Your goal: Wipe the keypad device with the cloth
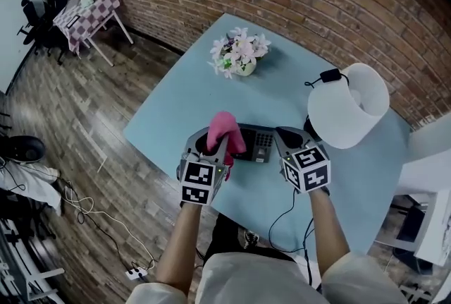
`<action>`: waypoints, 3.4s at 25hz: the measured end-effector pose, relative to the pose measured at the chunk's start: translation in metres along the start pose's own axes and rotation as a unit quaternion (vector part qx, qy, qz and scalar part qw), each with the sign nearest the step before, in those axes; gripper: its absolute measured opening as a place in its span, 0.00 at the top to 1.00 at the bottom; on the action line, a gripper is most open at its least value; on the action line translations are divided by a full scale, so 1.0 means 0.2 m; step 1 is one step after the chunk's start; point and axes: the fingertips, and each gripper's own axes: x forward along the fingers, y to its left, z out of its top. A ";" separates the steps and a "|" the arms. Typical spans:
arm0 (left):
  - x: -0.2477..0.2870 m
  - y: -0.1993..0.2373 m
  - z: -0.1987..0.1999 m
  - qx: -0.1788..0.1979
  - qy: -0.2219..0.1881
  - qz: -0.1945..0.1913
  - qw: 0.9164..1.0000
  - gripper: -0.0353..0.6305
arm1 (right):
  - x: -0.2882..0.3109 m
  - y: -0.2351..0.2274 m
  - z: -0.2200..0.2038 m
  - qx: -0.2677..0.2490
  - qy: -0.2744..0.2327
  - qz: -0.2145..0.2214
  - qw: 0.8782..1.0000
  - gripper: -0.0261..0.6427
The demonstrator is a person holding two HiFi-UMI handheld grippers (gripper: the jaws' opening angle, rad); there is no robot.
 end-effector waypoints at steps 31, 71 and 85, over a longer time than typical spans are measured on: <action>0.32 0.02 -0.35 -0.025 0.054 -0.048 0.997 0.76 | 0.32 -0.04 -0.29 -0.137 0.079 0.075 0.985 0.83; 0.08 -0.15 -0.54 -0.116 0.053 -0.071 0.989 0.77 | 0.33 -0.04 -0.31 -0.166 0.069 0.078 0.981 0.82; 0.40 -0.20 -0.30 -0.056 0.032 -0.052 0.997 0.77 | 0.32 -0.02 -0.30 -0.174 0.076 0.093 0.977 0.82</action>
